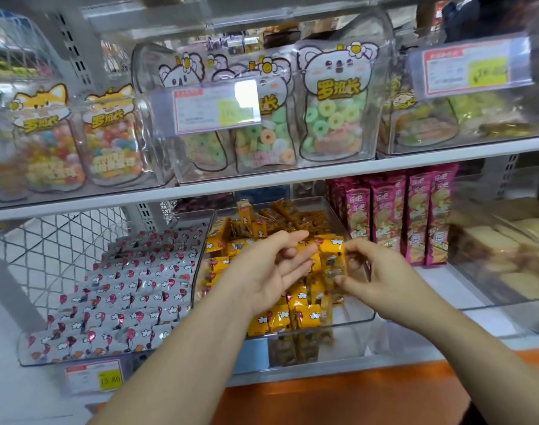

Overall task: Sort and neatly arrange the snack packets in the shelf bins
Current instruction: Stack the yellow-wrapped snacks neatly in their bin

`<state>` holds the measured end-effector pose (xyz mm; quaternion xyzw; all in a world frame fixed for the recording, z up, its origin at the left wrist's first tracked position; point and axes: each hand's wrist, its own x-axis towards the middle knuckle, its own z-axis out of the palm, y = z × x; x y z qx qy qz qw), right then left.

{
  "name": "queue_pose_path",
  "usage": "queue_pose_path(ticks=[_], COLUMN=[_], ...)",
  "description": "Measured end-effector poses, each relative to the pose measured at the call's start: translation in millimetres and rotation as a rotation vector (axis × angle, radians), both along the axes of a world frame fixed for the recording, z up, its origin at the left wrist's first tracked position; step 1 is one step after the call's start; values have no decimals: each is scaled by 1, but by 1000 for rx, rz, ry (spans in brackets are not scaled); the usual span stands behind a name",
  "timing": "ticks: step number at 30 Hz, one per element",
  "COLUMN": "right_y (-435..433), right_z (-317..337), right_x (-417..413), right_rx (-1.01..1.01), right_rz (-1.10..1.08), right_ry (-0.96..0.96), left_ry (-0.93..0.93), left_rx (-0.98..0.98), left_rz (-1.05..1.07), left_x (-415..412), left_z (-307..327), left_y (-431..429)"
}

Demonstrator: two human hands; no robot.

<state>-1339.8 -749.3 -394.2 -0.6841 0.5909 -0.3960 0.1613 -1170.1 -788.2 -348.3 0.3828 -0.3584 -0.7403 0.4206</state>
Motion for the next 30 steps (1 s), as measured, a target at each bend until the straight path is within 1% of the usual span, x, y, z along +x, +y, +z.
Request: queue_pose_path(ticks=[3,5,7,9,12,14,16,18,22,23,26,28,30], right_y=[-2,-2,-2,-1,0,1,1,0,1,1,4,6,7], right_z=[-3,-3,-2,0,1,4,7,9,7,6,7,9,9], right_x=[-1,-3,-4,-5,-5,-6,-12,-21,-26,-25,-24,-27,-33], right_rx=[-24,-34,-47,-66,-95,-109,-141,-195,-265,-290,-404,-480,-536], right_rz=[-2,5,-6,-15,18,36,23,-18,-81,-86,-118,-187,-265], right_ry=[12,5,41,29,-16,-22,-49,-88,-196,-216,-323,-399,-429], left_ry=[-176,-364,-538,-580,-513,-548,-712,-938,-1332,-1399,-1482,-1522,-1577], left_rx=[-158,-339,-525,-641,-672,-713,-797,-895,-944,-946,-983,-1001,-1019], left_rz=[13,23,-10,-74,-197,-204,-116,-70,-247,-278,-326,-372,-402], left_x=[-6,-5,-3,-2,-2,-4,-8,-13,-30,-34,-47,-52,-55], left_z=[-4,-7,-10,-11,-14,-18,-24,-30,-39,-40,-42,-44,-47], left_y=[-4,-7,-6,-3,0,-3,-10,-15,-25,-26,-30,-32,-34])
